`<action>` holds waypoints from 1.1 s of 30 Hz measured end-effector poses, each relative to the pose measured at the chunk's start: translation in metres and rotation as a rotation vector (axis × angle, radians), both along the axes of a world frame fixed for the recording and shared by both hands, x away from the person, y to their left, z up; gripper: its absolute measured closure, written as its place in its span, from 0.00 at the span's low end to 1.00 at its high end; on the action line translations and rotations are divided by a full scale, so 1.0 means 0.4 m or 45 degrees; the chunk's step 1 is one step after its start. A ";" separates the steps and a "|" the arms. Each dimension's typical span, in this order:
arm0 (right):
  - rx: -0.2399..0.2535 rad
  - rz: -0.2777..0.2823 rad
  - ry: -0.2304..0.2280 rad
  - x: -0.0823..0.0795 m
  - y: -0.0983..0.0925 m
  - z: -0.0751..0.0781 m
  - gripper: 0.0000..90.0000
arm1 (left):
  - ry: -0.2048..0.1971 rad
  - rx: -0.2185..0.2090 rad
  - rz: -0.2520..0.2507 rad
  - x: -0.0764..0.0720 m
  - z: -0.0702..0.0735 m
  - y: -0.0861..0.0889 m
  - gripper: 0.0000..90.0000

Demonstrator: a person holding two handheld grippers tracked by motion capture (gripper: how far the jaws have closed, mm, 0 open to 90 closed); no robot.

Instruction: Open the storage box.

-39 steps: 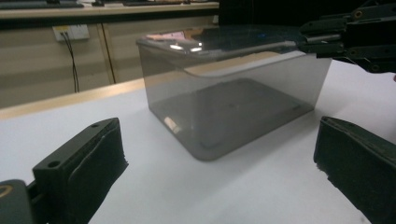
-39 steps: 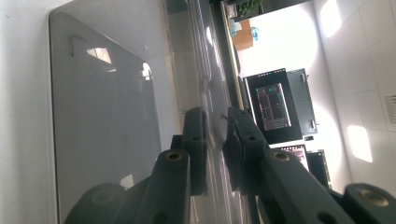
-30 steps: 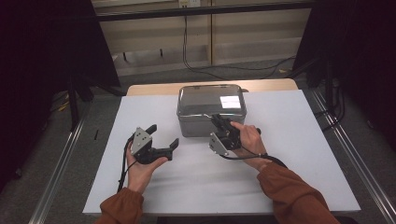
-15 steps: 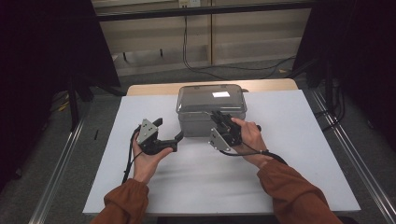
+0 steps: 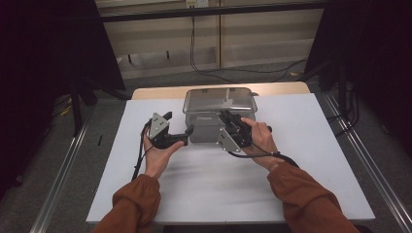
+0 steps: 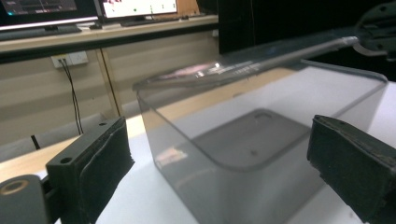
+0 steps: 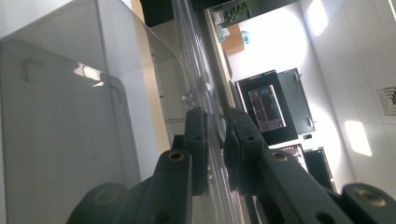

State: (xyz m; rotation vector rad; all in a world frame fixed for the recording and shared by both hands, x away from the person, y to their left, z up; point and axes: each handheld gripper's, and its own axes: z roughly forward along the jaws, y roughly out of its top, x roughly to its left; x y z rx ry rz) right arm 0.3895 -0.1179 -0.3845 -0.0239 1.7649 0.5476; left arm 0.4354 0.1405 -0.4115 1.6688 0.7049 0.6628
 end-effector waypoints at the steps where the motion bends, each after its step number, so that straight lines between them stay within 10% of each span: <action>1: 0.005 -0.001 -0.002 0.001 -0.001 0.003 0.88 | -0.001 -0.006 0.000 0.005 0.002 -0.004 0.07; 33: 0.043 0.004 0.018 0.007 -0.002 0.015 0.87 | -0.232 0.069 -0.045 0.071 0.025 -0.041 0.45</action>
